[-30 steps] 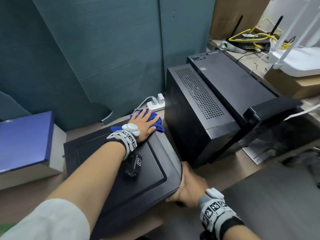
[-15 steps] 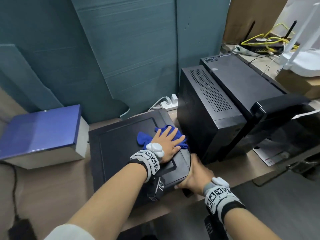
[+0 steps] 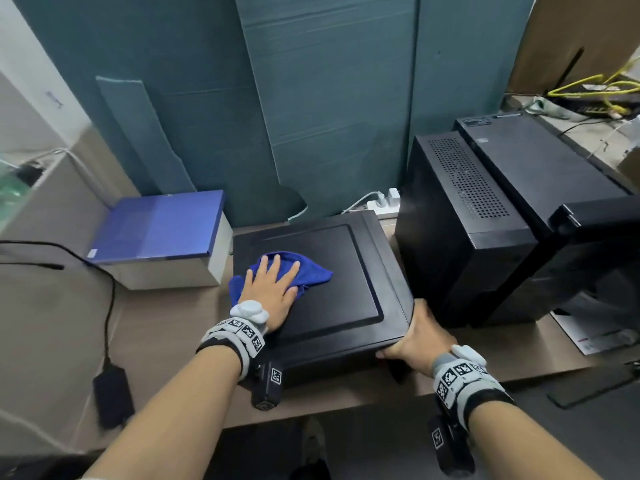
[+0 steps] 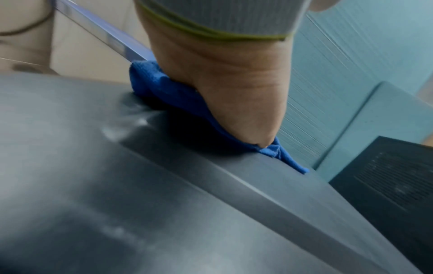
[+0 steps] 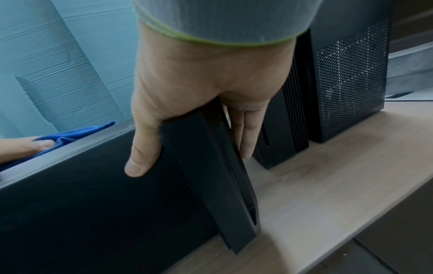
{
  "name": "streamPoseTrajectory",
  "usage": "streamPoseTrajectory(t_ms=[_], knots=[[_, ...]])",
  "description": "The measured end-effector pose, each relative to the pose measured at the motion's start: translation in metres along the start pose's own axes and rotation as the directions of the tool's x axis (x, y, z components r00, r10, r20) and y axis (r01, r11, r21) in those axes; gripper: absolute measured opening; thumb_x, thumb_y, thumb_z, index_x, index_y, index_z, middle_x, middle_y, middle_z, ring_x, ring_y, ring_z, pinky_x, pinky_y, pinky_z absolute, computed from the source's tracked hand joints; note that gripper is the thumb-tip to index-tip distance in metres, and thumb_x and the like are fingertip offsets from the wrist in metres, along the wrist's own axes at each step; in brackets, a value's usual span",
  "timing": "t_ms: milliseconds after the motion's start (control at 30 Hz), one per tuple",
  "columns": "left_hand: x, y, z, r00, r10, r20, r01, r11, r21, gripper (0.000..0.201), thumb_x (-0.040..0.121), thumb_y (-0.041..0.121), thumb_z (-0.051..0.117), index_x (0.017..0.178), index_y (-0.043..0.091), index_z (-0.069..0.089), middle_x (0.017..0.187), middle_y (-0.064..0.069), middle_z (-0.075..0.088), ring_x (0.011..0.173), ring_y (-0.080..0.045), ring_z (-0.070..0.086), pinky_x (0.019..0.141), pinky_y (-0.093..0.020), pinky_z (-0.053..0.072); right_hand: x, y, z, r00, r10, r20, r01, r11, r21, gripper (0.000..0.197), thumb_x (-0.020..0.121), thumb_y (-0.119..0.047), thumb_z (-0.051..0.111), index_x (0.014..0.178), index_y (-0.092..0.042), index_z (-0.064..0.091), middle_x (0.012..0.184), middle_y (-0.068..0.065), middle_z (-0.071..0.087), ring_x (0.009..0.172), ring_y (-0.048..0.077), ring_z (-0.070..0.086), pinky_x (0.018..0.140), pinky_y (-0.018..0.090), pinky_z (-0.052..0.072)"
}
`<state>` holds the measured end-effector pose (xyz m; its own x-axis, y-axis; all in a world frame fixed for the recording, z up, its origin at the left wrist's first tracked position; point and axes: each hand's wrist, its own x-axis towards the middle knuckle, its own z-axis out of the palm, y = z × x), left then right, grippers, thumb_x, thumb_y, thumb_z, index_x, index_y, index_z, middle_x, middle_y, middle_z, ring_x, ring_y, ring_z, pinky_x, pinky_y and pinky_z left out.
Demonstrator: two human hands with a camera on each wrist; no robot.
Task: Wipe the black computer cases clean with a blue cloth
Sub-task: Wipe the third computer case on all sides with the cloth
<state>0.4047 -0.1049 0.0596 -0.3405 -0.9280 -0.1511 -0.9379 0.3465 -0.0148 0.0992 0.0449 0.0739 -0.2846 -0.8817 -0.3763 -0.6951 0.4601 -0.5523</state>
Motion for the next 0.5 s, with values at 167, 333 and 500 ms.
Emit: streamPoseTrajectory(t_ms=[167,333,500], knots=[[-0.029,0.01,0.004,0.99,-0.136,-0.032,0.135,0.991,-0.023,0.058,0.105,0.049,0.025,0.159,0.042,0.004,0.168,-0.01,0.005,0.154,-0.037,-0.002,0.121,-0.055,0.011,0.001,0.002,0.001,1.0,-0.015,-0.003,0.015,1.0,-0.01,0.109,0.023,-0.075,0.086,0.106,-0.033,0.029,0.107,-0.013,0.054,0.086,0.025,0.066,0.082,0.044,0.058],[-0.061,0.051,0.004,0.996,-0.088,-0.034,0.089,0.996,0.02,0.059,0.105,0.048,0.022,0.159,0.039,0.0,0.169,-0.009,0.0,0.154,-0.036,-0.005,0.123,-0.056,0.006,0.004,0.005,0.003,0.999,-0.038,-0.003,0.038,0.999,0.005,0.109,0.023,-0.073,0.087,0.105,-0.031,0.029,0.109,-0.01,0.053,0.087,0.026,0.065,0.083,0.045,0.058],[-0.076,0.137,0.008,0.985,0.159,-0.066,-0.161,0.987,-0.026,0.064,0.103,0.045,0.032,0.158,0.041,0.0,0.169,-0.008,0.003,0.154,-0.036,-0.005,0.122,-0.059,0.0,0.007,0.009,0.006,0.999,-0.05,-0.004,0.05,0.999,0.016,0.107,0.024,-0.071,0.088,0.103,-0.031,0.029,0.106,-0.006,0.055,0.086,0.02,0.064,0.078,0.043,0.059]])
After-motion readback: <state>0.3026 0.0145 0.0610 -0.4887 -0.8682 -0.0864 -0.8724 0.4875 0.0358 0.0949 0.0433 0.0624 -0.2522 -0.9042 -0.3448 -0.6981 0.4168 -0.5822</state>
